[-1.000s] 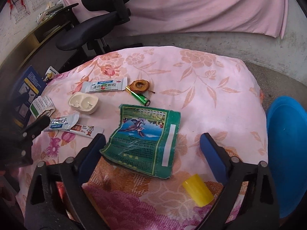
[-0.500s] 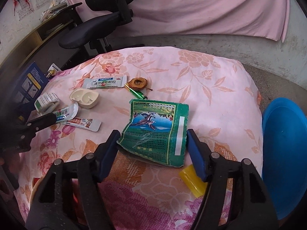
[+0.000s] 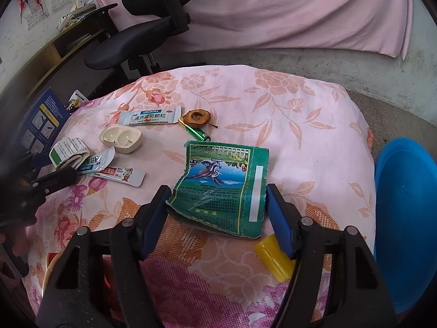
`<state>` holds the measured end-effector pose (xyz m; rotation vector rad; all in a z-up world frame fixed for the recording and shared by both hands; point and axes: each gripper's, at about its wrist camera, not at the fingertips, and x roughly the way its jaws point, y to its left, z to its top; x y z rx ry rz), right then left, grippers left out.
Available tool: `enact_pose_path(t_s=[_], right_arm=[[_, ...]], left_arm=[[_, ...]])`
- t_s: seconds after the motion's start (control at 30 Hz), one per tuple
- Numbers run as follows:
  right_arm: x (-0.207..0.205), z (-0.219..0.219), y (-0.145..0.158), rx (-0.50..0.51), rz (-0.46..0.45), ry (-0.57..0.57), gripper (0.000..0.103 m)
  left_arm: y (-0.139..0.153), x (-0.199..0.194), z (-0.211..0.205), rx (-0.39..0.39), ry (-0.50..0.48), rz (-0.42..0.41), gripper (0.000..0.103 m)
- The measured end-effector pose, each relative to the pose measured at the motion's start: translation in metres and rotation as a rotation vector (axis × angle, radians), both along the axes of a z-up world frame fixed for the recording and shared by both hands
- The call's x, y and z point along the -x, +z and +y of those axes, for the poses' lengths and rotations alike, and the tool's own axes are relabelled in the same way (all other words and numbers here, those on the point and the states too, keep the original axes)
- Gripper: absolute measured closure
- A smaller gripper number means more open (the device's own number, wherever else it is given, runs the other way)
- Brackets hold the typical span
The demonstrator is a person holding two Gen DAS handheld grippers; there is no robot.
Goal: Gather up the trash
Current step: 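Grasp the green packet with the right tool while the left tool grasps the white-green box, then lift both items to the blue basin and open both tools to drop them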
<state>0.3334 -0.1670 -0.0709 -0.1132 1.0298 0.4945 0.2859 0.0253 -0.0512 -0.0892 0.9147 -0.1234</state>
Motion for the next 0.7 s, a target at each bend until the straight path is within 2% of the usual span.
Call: enact_pose_path(t_s=[0.23,0.4,0.57,0.7], right_arm=[[0.0,0.001,-0.001,0.003,0.004,0.003,0.013],[0.002,-0.003,0.003,-0.034,-0.011,0.005,0.016],[0.018,-0.01,0.023,-0.083,-0.131,-0.004,0.016],[0.041,-0.026,0.047,-0.166,-0.3,-0.027,0.015]], left_arm=[[0.007,0.01,-0.006,0.03,-0.001,-0.033,0.039],[0.017,0.02,-0.007,0.031,0.011,-0.102,0.039],[0.033,0.036,-0.007,0.058,0.037,-0.221,0.039],[0.046,0.05,-0.012,0.042,0.077,-0.333,0.039]])
